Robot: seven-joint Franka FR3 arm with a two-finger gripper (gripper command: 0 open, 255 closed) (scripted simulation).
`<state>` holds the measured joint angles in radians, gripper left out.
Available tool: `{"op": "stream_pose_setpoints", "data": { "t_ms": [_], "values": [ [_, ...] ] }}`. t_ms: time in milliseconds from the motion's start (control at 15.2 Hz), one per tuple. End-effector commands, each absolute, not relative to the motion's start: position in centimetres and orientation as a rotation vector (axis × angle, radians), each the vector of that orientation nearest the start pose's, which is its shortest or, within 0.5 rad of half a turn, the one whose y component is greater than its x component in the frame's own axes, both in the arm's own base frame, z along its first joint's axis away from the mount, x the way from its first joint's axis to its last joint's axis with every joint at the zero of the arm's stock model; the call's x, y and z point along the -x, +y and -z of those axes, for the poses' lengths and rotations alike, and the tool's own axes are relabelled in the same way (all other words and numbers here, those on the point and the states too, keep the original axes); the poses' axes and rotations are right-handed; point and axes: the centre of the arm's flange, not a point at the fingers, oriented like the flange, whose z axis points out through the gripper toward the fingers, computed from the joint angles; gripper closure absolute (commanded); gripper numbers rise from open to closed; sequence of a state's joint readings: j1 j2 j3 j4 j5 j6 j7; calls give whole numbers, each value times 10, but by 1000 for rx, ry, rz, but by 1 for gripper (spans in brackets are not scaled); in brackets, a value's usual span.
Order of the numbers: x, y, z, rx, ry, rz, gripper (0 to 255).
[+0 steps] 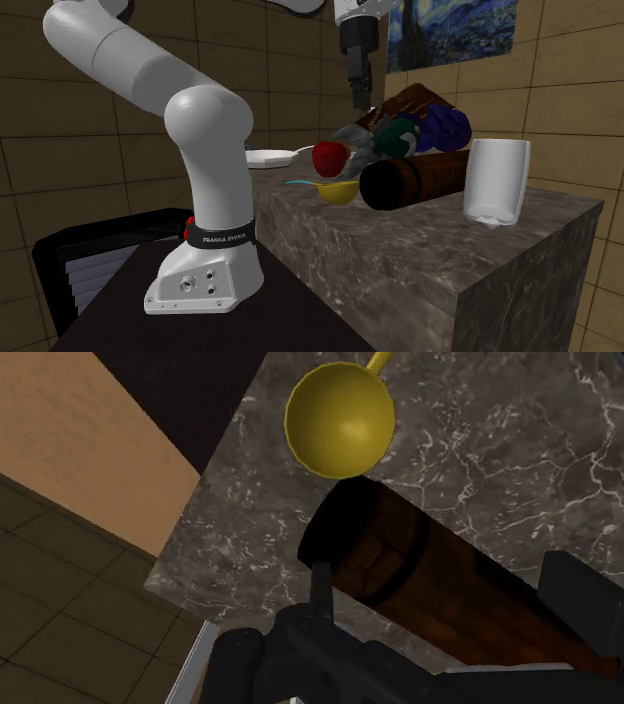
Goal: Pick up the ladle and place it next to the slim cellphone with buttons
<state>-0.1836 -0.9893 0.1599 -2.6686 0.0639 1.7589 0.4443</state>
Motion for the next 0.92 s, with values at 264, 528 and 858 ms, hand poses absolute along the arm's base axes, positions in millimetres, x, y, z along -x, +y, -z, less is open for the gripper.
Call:
{"op": "stream_pose_setpoints", "data": {
  "t_ms": [264, 528, 858],
  "values": [
    [-246, 32, -445, 2938, 1415, 46, 0],
    [-234, 55, -401, 2791, 1764, -18, 0],
    [-229, 62, -367, 2719, 1901, -44, 0]
  ]
}}
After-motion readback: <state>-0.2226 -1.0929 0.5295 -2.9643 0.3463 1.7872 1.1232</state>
